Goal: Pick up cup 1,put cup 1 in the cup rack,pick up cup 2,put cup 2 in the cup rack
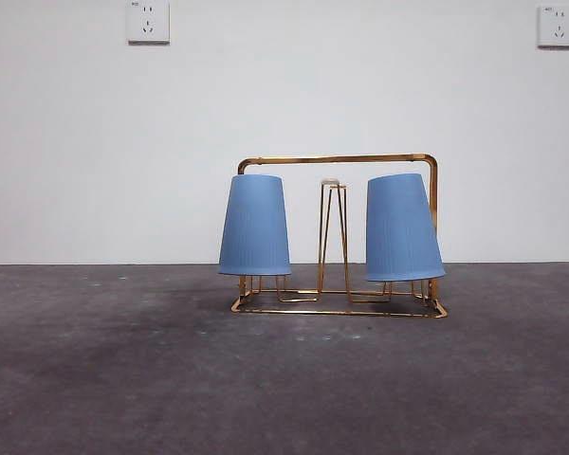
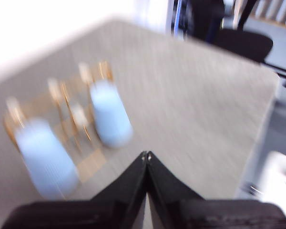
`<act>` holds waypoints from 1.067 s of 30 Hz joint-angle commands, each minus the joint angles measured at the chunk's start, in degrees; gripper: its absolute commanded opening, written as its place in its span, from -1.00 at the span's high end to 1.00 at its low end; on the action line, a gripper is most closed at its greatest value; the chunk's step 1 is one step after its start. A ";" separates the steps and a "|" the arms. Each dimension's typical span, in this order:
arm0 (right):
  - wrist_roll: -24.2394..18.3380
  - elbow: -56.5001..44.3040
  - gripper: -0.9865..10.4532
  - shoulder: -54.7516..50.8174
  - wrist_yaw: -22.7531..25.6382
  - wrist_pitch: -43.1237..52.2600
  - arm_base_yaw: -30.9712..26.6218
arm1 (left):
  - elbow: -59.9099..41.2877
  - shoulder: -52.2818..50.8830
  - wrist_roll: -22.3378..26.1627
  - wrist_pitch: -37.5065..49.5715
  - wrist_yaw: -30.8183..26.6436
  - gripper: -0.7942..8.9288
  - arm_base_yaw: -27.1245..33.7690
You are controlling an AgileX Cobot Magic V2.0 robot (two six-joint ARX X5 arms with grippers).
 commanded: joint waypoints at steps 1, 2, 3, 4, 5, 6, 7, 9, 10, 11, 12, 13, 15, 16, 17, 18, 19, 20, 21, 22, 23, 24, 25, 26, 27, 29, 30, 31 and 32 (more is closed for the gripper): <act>0.57 -0.37 0.82 0.00 0.07 -0.96 0.00 | 0.15 -2.21 10.99 4.87 -0.20 0.84 4.17; 0.57 -0.37 0.82 0.00 0.04 -0.98 0.00 | -0.02 -3.30 12.35 6.58 0.07 0.84 7.37; 0.57 -0.37 0.82 0.00 0.04 -0.98 0.00 | -0.35 -4.39 12.41 7.48 0.15 0.84 10.36; 0.57 -0.37 0.82 0.00 0.04 -0.98 0.00 | -1.16 -5.88 12.37 8.00 1.79 0.84 14.40; 0.57 -0.37 0.82 0.00 0.04 -0.96 0.00 | -2.34 -7.43 12.37 8.52 4.44 0.84 17.92; 0.55 -0.37 0.82 0.00 0.04 -0.96 0.00 | -3.80 -8.83 12.37 9.49 6.58 0.84 20.68; 0.57 -0.37 0.82 0.00 0.04 -0.96 0.00 | -5.68 -10.23 12.37 10.80 8.44 0.84 23.37; 0.57 -0.37 0.82 0.00 0.07 -0.98 0.00 | -10.29 -13.35 12.37 14.16 9.73 0.84 28.00; 0.57 -0.37 0.82 0.00 0.07 -0.96 0.00 | -13.25 -15.21 12.37 16.17 9.64 0.84 30.21; 0.57 -0.37 0.82 0.00 0.04 -0.96 0.00 | -16.02 -16.83 12.37 17.97 9.62 0.84 31.93; 0.57 -0.37 0.82 0.00 0.04 -0.96 0.00 | -19.37 -18.82 12.35 20.11 9.62 0.84 33.73; 0.57 -0.37 0.82 0.00 0.04 -0.96 0.00 | -22.80 -20.85 12.31 21.97 9.62 0.84 35.19; 0.57 -0.37 0.82 0.00 0.04 -0.96 0.00 | -29.31 -24.65 12.11 24.81 9.62 0.84 37.03; 0.57 -0.37 0.82 0.00 0.07 -0.96 0.00 | -32.85 -26.67 11.98 26.21 9.62 0.84 37.66; 0.57 -0.37 0.82 0.00 0.07 -0.96 0.00 | -35.87 -28.39 11.63 27.50 9.60 0.84 38.03; 0.55 -0.37 0.82 0.00 0.07 -0.96 0.00 | -39.32 -30.42 11.13 28.83 9.27 0.84 38.36; 0.57 -0.37 0.82 0.00 0.07 -0.96 0.00 | -42.71 -32.35 10.49 30.12 8.35 0.84 38.56; 0.57 -0.37 0.82 0.00 0.07 -0.96 0.00 | -45.51 -33.92 10.12 30.93 7.30 0.84 38.64; 0.57 -0.37 0.82 0.00 0.04 -0.98 0.00 | -48.65 -35.67 9.64 32.00 6.29 0.84 38.64; 0.57 -0.37 0.82 0.00 0.04 -0.98 0.00 | -51.63 -37.35 8.92 33.18 5.20 0.84 38.64; 0.57 -0.37 0.82 0.00 0.04 -0.98 0.00 | -54.03 -38.71 8.15 34.16 4.31 0.84 38.66; 0.57 -0.37 0.82 0.00 0.04 -0.98 0.00 | -56.61 -40.28 7.17 35.10 3.45 0.84 38.66; 0.57 -0.37 0.82 0.00 0.07 -0.96 0.00 | -58.93 -41.79 6.23 35.67 2.40 0.84 38.71; 0.57 -0.37 0.82 0.00 0.07 -0.96 0.00 | -60.83 -42.93 5.49 36.24 1.38 0.84 38.77; 0.57 -0.37 0.82 0.00 0.07 -0.96 0.00 | -62.75 -44.17 4.63 36.65 0.46 0.84 38.82; 0.57 -0.37 0.82 0.00 0.04 -0.96 0.00 | -65.72 -46.42 3.43 36.87 -0.55 0.84 38.86; 0.57 -0.37 0.82 0.00 0.04 -0.98 0.00 | -67.04 -47.50 2.97 36.87 -0.52 0.84 38.86; 0.57 -0.37 0.82 0.00 0.04 -0.96 0.00 | -68.19 -48.50 2.58 36.83 -0.55 0.84 38.86; 0.57 -0.37 0.82 0.00 0.04 -0.96 0.00 | -69.07 -49.31 2.32 36.81 -0.55 0.84 38.86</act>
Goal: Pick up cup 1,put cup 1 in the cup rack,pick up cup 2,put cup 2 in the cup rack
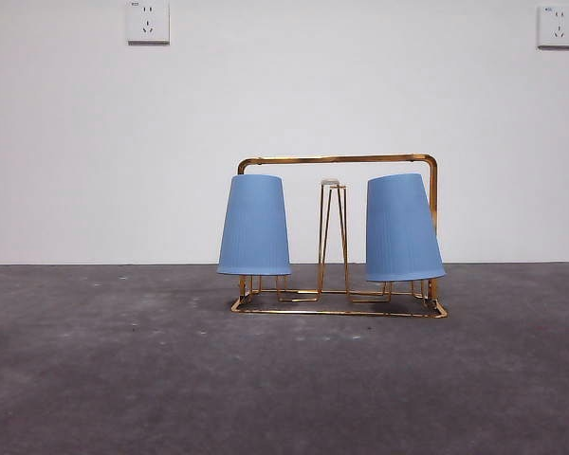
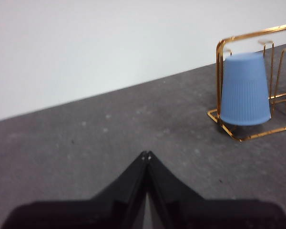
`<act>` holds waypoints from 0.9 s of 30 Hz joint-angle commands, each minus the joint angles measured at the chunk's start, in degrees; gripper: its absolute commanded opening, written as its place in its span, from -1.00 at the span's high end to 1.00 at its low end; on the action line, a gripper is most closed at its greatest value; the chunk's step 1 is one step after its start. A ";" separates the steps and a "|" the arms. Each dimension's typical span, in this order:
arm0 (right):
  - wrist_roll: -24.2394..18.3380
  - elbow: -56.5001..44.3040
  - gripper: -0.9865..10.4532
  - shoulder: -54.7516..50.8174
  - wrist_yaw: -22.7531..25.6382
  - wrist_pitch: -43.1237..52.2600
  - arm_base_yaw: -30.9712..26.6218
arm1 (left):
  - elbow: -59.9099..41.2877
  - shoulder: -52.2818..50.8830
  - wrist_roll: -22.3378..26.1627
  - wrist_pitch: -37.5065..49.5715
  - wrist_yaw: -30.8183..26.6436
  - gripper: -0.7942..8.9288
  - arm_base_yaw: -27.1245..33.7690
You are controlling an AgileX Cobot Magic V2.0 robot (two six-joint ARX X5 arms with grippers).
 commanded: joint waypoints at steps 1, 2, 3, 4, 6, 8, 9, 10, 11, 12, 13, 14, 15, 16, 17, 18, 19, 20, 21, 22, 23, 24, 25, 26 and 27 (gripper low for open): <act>0.57 -0.37 0.82 0.00 0.04 -0.96 0.00 | -2.73 -2.34 -2.29 0.68 -0.20 0.84 0.24; 0.57 -0.37 0.82 0.00 0.04 -0.96 0.00 | -3.54 -3.17 -2.54 0.48 -0.20 0.84 0.28; 0.57 -0.37 0.82 0.00 0.04 -0.96 0.00 | -4.17 -3.89 -2.86 0.13 -0.20 0.84 0.35; 0.57 -0.37 0.82 0.00 0.04 -0.98 0.00 | -4.87 -4.70 -3.48 -0.57 -0.20 0.84 0.50; 0.57 -0.37 0.82 0.00 0.07 -0.96 0.00 | -5.22 -6.27 -4.11 -4.22 -0.61 0.84 0.81; 0.57 -0.37 0.82 0.00 0.07 -0.96 0.00 | -5.20 -7.23 -4.61 -7.56 -1.81 0.84 1.11; 0.55 -0.37 0.82 0.00 0.07 -0.94 0.00 | -5.20 -7.32 -4.66 -7.39 -2.12 0.84 1.22; 0.57 -0.37 0.82 0.00 0.04 -0.96 0.00 | -5.20 -7.30 -4.61 -7.37 -2.10 0.84 1.25; 0.57 -0.37 0.82 0.00 0.04 -0.94 0.00 | -5.20 -7.30 -4.68 -7.32 -2.10 0.84 1.27; 0.57 -0.37 0.82 0.00 0.04 -0.96 0.00 | -5.20 -7.30 -4.79 -7.28 -1.97 0.84 1.25; 0.57 -0.37 0.82 0.00 0.04 -1.01 0.00 | -5.20 -7.30 -4.76 -7.28 -1.55 0.84 1.25; 0.57 -0.37 0.82 0.00 0.04 -0.98 0.00 | -5.20 -7.30 -4.79 -7.26 -1.40 0.84 1.25; 0.57 -0.37 0.82 0.00 0.07 -0.98 0.00 | -5.20 -7.28 -4.76 -7.26 -1.42 0.84 1.27; 0.57 -0.37 0.82 0.00 0.04 -0.96 0.00 | -5.20 -7.28 -4.76 -7.26 -1.49 0.84 1.27; 0.57 -0.37 0.82 0.00 0.04 -0.96 0.00 | -5.20 -7.28 -4.76 -7.26 -1.55 0.84 1.25; 0.57 -0.37 0.82 0.00 0.04 -0.96 0.00 | -5.20 -7.23 -4.76 -7.26 -1.60 0.84 1.25; 0.57 -0.37 0.82 0.00 0.04 -0.96 0.00 | -5.20 -7.17 -4.76 -7.26 -1.60 0.84 1.25; 0.57 -0.37 0.82 0.00 0.04 -0.96 0.00 | -5.20 -7.04 -4.79 -7.26 -1.57 0.84 1.25; 0.57 -0.37 0.82 0.00 0.04 -0.96 0.00 | -5.20 -6.95 -4.76 -7.26 -1.60 0.84 1.25; 0.57 -0.37 0.82 0.00 0.04 -0.98 0.00 | -5.20 -6.88 -4.76 -7.26 -1.60 0.84 1.25; 0.57 -0.37 0.82 0.00 0.04 -0.98 0.00 | -5.20 -6.82 -4.76 -7.26 -1.60 0.84 1.25; 0.57 -0.37 0.82 0.00 0.04 -0.96 0.00 | -5.20 -6.73 -4.76 -7.26 -1.60 0.84 1.25; 0.57 -0.37 0.82 0.00 0.04 -0.96 0.00 | -5.20 -6.67 -4.76 -7.26 -1.60 0.84 1.25; 0.57 -0.37 0.82 0.00 0.04 -0.96 0.00 | -5.20 -6.60 -4.79 -7.26 -1.57 0.84 1.25; 0.57 -0.37 0.82 0.00 0.04 -0.96 0.00 | -5.20 -6.58 -4.76 -7.26 -1.60 0.84 1.25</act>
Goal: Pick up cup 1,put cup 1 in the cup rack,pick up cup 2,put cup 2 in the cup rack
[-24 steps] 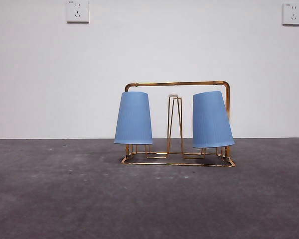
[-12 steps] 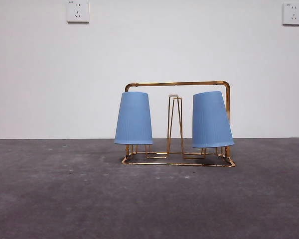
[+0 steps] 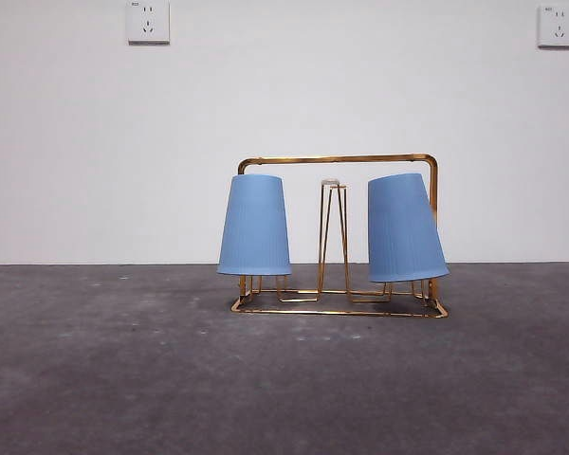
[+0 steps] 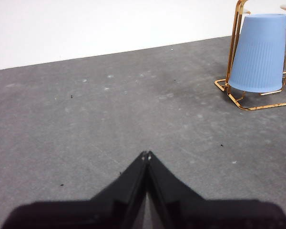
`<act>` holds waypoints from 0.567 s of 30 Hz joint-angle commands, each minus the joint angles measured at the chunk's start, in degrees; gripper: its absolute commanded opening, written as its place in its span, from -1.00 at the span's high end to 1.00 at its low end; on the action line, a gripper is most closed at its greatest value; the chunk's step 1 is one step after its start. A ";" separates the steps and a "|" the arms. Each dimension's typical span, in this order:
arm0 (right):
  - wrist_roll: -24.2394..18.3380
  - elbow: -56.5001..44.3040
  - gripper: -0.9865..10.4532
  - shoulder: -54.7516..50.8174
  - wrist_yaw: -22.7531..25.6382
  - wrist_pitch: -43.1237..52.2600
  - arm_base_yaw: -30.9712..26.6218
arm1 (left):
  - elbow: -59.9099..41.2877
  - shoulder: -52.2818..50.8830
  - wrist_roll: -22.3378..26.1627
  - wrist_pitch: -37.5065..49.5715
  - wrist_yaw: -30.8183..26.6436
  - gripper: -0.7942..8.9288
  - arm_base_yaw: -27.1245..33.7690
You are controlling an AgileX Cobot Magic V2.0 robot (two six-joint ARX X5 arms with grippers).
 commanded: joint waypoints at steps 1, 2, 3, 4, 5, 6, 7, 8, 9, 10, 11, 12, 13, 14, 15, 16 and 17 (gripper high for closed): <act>0.57 -0.37 0.82 0.00 0.04 -0.96 0.00 | -0.61 0.07 -0.35 0.48 0.17 0.84 0.13; 0.57 -0.37 0.82 0.00 0.04 -0.96 0.00 | -0.61 0.07 -0.35 0.48 0.17 0.84 0.13; 0.57 -0.37 0.82 0.00 0.04 -0.96 0.00 | -0.61 0.07 -0.35 0.48 0.17 0.84 0.13; 0.57 -0.37 0.82 0.00 0.04 -0.96 0.00 | -0.61 0.07 -0.35 0.48 0.17 0.84 0.13; 0.57 -0.37 0.82 0.00 0.04 -0.96 0.00 | -0.61 0.07 -0.35 0.48 0.17 0.84 0.13; 0.57 -0.37 0.82 0.00 0.04 -0.96 0.00 | -0.61 0.07 -0.37 0.48 0.17 0.84 0.13; 0.57 -0.37 0.82 0.00 0.04 -0.96 0.00 | -0.61 0.07 -0.35 0.48 0.17 0.84 0.13; 0.55 -0.37 0.82 0.00 0.04 -0.92 0.00 | -0.61 0.07 -0.35 0.48 0.17 0.84 0.13; 0.52 -0.37 0.82 -0.02 0.35 -0.63 -0.52 | -0.61 0.07 -0.35 0.48 0.20 0.84 0.13; 0.46 -0.35 0.82 -0.42 1.09 -0.50 -1.99 | -0.61 0.07 -0.35 0.48 0.17 0.84 0.13; -0.63 -0.33 0.82 -1.03 1.62 -0.39 -3.91 | -0.61 0.09 -0.37 0.48 0.17 0.84 0.13; -2.89 -0.35 0.82 -1.25 2.21 0.04 -5.97 | -0.61 0.09 -0.35 0.48 0.20 0.84 0.13; -4.22 -0.37 0.82 -1.55 2.03 1.09 -8.92 | -0.61 0.09 -0.35 0.48 0.17 0.84 0.13; -4.98 -0.39 0.82 -2.14 1.62 2.78 -12.35 | -0.61 0.13 -0.37 0.48 0.17 0.84 0.13; -5.57 -0.48 0.82 -2.67 1.11 4.87 -15.47 | -0.61 0.20 -0.35 0.48 0.15 0.84 0.13; -5.75 -0.59 0.82 -3.41 0.00 8.02 -19.32 | -0.61 0.20 -0.35 0.48 0.17 0.84 0.13; -5.75 -0.81 0.82 -4.20 -1.25 11.58 -23.21 | -0.61 0.28 -0.35 0.48 0.20 0.84 0.13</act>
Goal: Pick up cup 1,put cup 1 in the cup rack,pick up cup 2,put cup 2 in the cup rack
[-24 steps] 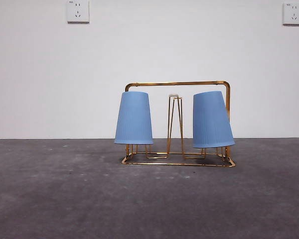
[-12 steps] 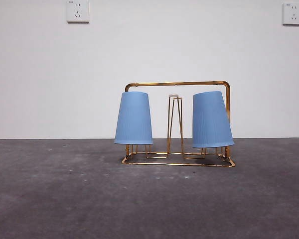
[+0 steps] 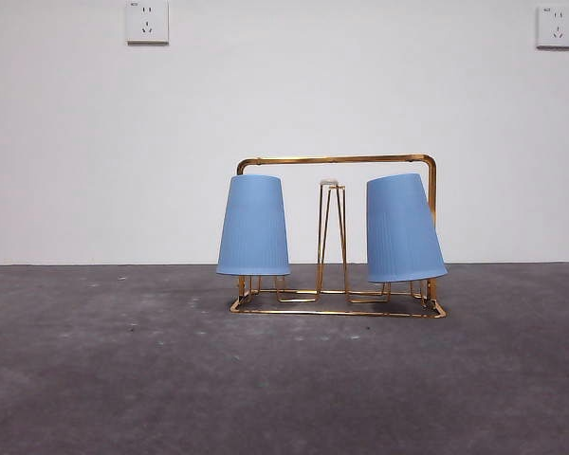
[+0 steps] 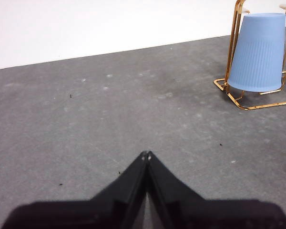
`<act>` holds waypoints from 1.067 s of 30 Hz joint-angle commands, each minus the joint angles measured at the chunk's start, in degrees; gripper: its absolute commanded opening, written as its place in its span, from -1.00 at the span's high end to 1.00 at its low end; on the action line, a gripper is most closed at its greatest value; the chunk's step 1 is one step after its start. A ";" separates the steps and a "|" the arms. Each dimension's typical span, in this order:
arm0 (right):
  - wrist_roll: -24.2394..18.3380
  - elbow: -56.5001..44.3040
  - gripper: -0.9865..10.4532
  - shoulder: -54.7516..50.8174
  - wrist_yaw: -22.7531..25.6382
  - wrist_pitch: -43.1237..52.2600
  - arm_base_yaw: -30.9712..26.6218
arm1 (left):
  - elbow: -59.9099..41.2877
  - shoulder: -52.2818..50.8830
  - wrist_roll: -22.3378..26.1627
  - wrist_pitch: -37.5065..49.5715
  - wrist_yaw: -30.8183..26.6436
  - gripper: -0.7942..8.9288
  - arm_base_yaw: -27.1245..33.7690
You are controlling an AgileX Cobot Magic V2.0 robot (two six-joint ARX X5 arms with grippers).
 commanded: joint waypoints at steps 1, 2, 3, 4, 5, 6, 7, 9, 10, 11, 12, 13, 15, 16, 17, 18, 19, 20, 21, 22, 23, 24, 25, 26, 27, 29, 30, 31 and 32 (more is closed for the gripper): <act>-1.77 -0.98 0.82 -2.10 -2.51 9.27 -10.23 | -0.61 0.13 -0.35 0.48 0.20 0.84 0.13; -1.75 -1.57 0.82 -3.15 -3.23 12.87 -13.75 | -0.61 0.24 -0.35 0.48 0.20 0.84 0.13; -1.75 -2.36 0.82 -4.20 -3.76 16.48 -16.94 | -0.61 0.28 -0.37 0.48 0.20 0.84 0.13; -1.75 -3.21 0.82 -5.09 -4.07 19.45 -19.43 | -0.61 0.31 -0.35 0.48 0.20 0.84 0.13; -1.70 -4.46 0.82 -6.16 -4.35 22.77 -21.99 | -0.61 0.39 -0.37 0.48 0.20 0.84 0.13; -1.66 -6.08 0.82 -7.34 -4.90 26.16 -24.22 | -0.61 0.46 -0.37 0.48 0.20 0.84 0.13; -1.64 -7.74 0.82 -8.39 -5.81 29.00 -25.86 | -0.61 0.48 -0.35 0.48 0.20 0.84 0.13; -1.46 -12.61 0.82 -10.99 -8.48 35.43 -28.83 | -0.61 0.63 -0.37 0.48 0.20 0.84 0.13; -1.46 -15.02 0.82 -12.20 -9.29 37.90 -29.70 | -0.61 0.70 -0.35 0.48 0.20 0.84 0.13; -1.46 -18.03 0.82 -13.53 -9.79 40.65 -30.40 | -0.61 0.74 -0.35 0.48 0.20 0.84 0.13; -1.46 -21.22 0.82 -14.84 -9.92 43.28 -30.77 | -0.61 0.79 -0.35 0.48 0.20 0.84 0.13; -1.46 -24.04 0.82 -16.00 -9.94 45.46 -30.82 | -0.61 0.85 -0.37 0.48 0.20 0.84 0.13; -0.98 -30.86 0.82 -18.45 -10.08 50.80 -30.82 | -0.61 0.85 -0.35 0.48 0.20 0.84 0.13; -0.04 -33.77 0.82 -19.47 -10.03 53.00 -30.82 | -0.61 0.85 -0.35 0.48 0.20 0.84 0.13; 0.85 -37.09 0.82 -20.72 -9.79 55.43 -30.82 | -0.61 0.85 -0.35 0.48 0.20 0.84 0.13; 1.81 -40.35 0.82 -21.92 -9.22 57.59 -30.82 | -0.61 0.85 -0.35 0.48 0.20 0.84 0.13; 2.60 -43.01 0.82 -22.86 -8.55 59.28 -30.82 | -0.61 0.83 -0.37 0.48 0.20 0.84 0.13; 3.63 -45.55 0.82 -23.85 -7.96 60.63 -30.82 | -0.61 0.85 -0.35 0.48 0.20 0.84 0.13; 4.94 -48.74 0.82 -25.14 -7.65 62.20 -30.82 | -0.61 0.85 -0.35 0.48 0.20 0.84 0.13; 5.95 -50.97 0.82 -26.08 -7.65 63.19 -30.82 | -0.61 0.85 -0.35 0.48 0.20 0.84 0.13; 6.75 -53.05 0.82 -26.91 -7.58 64.06 -30.82 | -0.61 0.85 -0.35 0.48 0.20 0.84 0.13; 7.74 -55.58 0.82 -27.98 -7.26 64.89 -30.82 | -0.61 0.85 -0.35 0.48 0.20 0.84 0.13; 8.07 -57.31 0.82 -28.76 -6.95 65.24 -30.82 | -0.61 0.85 -0.37 0.48 0.20 0.84 0.13; 8.07 -58.80 0.82 -29.51 -6.75 65.24 -30.82 | -0.61 0.85 -0.35 0.48 0.20 0.84 0.13; 8.09 -60.59 0.82 -30.32 -6.58 65.24 -30.82 | -0.61 0.83 -0.35 0.48 0.20 0.84 0.13; 8.07 -62.71 0.82 -30.23 -6.56 65.61 -30.82 | -0.61 0.85 -0.35 0.48 0.20 0.84 0.13; 8.04 -63.71 0.82 -30.23 -6.56 65.55 -30.82 | -0.61 0.83 -0.37 0.50 0.20 0.84 0.13; 8.04 -64.39 0.82 -30.23 -6.56 65.57 -30.82 | -0.61 0.83 -0.35 0.50 0.20 0.84 0.13; 8.04 -65.20 0.82 -30.23 -6.54 65.57 -30.82 | -0.61 0.83 -0.35 0.50 0.20 0.84 0.13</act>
